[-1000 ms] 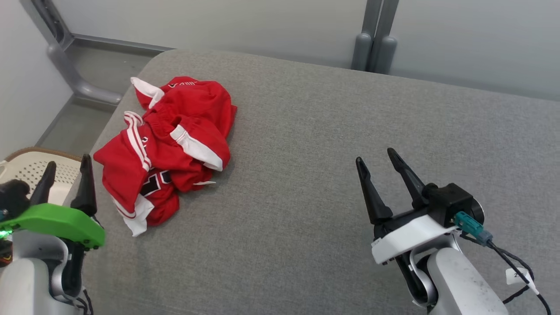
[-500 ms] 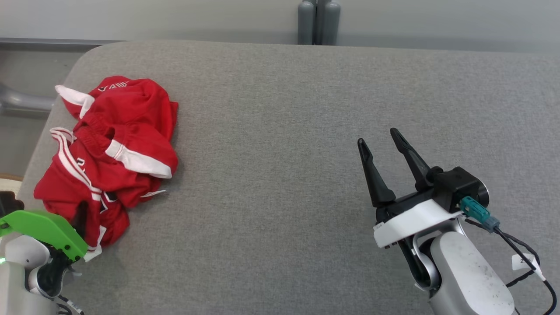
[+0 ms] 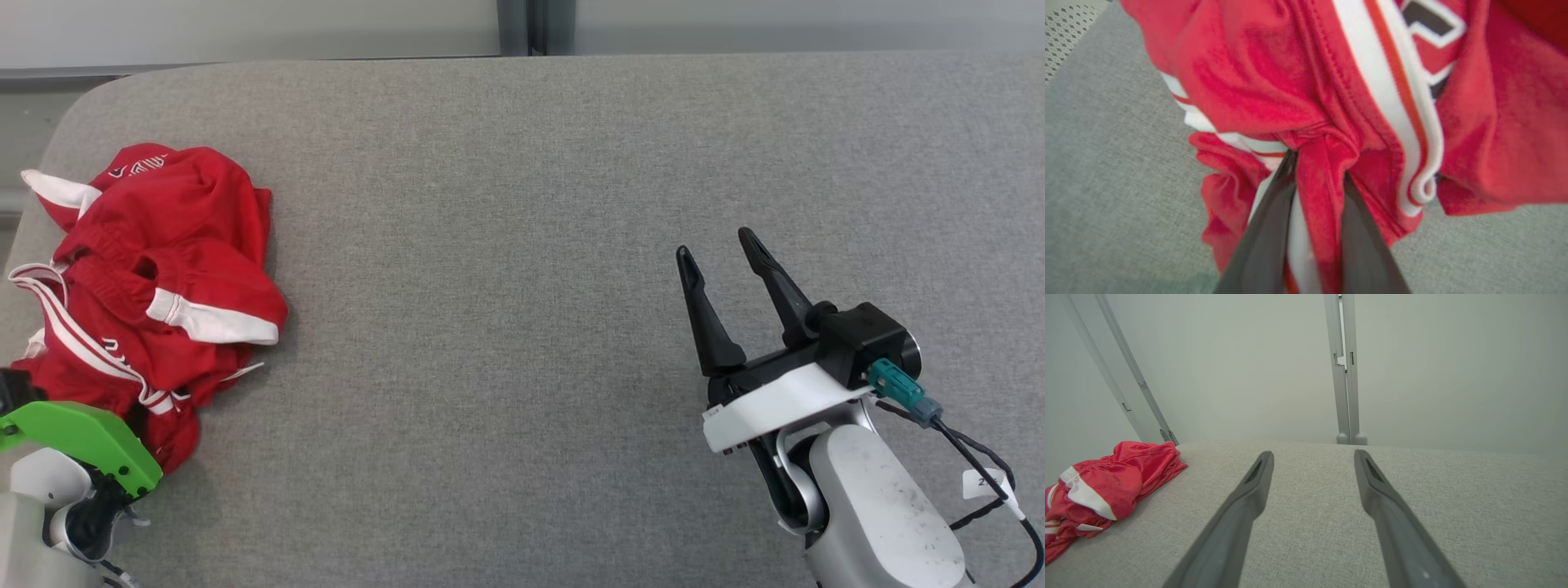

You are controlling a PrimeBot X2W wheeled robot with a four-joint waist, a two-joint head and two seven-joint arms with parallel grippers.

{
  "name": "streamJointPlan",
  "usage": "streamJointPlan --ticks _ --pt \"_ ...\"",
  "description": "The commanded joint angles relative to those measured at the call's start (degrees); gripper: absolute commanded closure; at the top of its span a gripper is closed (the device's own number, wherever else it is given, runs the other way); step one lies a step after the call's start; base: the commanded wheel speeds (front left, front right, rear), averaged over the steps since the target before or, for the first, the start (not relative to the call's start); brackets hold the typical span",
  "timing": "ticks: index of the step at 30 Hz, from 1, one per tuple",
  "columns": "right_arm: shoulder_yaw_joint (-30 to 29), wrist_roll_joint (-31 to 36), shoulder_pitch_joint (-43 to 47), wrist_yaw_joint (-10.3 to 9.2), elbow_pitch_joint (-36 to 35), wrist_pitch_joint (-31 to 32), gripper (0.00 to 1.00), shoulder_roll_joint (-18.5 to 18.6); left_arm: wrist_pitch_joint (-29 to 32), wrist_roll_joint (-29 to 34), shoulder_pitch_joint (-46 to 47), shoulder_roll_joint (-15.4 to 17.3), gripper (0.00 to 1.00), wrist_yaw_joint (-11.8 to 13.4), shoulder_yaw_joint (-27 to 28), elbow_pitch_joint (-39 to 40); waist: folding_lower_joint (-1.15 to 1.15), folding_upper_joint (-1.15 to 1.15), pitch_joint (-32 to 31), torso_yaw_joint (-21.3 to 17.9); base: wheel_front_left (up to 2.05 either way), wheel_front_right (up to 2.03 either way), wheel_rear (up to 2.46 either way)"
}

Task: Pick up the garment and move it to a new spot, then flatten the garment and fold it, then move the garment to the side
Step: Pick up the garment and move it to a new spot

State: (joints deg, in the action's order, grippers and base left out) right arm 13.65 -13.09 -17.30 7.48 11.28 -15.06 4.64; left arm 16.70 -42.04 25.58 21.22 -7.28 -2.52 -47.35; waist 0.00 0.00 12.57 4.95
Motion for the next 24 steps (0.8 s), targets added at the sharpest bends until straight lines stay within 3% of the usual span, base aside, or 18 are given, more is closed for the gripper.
streamJointPlan --ticks 1,9,16,24 --pt "0.0 0.0 0.0 0.03 0.0 -0.2 0.00 0.0 -0.4 -0.2 0.3 0.2 1.00 -0.3 -1.4 0.4 0.00 0.00 -0.5 0.4 0.00 0.00 0.00" --pt "-0.7 0.1 1.3 0.03 0.3 -0.2 0.00 -0.5 -3.9 -1.0 0.3 5.7 1.00 -0.3 -5.5 6.2 0.00 0.00 -3.4 2.4 0.00 0.00 0.00" --pt "-0.8 -0.5 2.9 0.03 0.9 -0.2 0.00 -1.1 -4.8 -0.6 1.1 9.5 1.00 -0.1 -5.5 15.5 0.00 0.00 -6.9 3.6 0.00 0.00 0.00" --pt "-0.5 -0.9 3.4 0.03 1.0 -0.2 0.00 -1.4 -1.9 1.1 0.0 12.2 1.00 3.9 -5.2 34.6 0.00 0.00 -9.4 2.2 0.00 0.00 0.00"
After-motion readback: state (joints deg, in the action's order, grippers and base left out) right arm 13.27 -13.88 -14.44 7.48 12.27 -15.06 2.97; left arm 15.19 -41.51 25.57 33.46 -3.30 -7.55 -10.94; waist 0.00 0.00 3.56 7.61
